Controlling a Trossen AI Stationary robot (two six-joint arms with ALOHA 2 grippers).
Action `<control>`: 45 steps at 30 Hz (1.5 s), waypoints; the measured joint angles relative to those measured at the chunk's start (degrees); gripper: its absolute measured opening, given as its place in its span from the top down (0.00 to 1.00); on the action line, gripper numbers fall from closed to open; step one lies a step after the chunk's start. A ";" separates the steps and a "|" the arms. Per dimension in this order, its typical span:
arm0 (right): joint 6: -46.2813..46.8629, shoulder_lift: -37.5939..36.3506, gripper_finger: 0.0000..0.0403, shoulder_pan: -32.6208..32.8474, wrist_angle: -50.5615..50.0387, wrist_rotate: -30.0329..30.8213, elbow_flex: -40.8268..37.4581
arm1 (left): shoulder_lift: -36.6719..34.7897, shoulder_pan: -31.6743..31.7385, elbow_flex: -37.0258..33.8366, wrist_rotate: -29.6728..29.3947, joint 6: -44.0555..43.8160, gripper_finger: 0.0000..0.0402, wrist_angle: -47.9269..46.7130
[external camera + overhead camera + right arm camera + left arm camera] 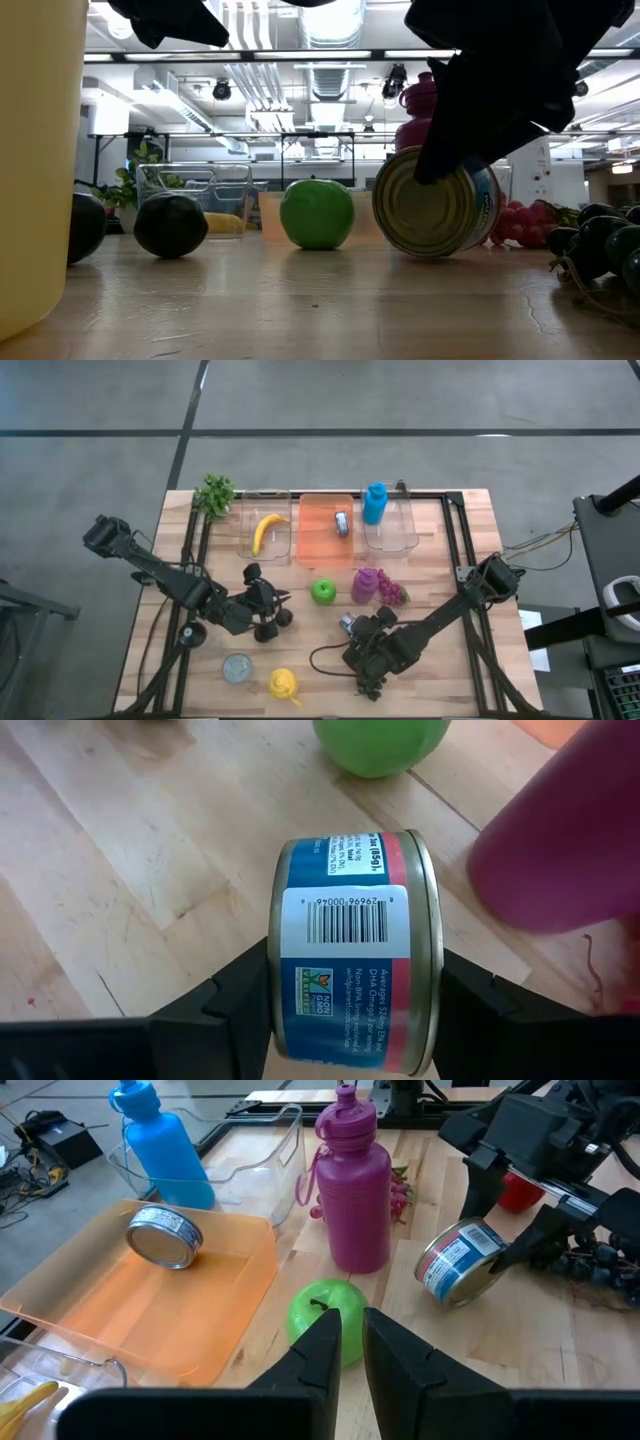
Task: Pick & Place Food Item
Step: Put the blue and pink tuna can into the orange bin
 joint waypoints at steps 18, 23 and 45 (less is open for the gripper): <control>-9.22 -1.48 0.52 2.23 0.17 2.99 4.56 | 0.00 0.01 0.00 0.00 0.00 0.88 0.00; -14.24 -1.81 0.52 3.03 0.08 3.99 8.65 | 0.00 0.00 0.00 0.01 0.00 0.88 0.02; -23.83 -3.21 0.52 0.11 -24.65 16.67 33.35 | 0.00 0.01 0.00 0.00 0.00 0.88 -0.05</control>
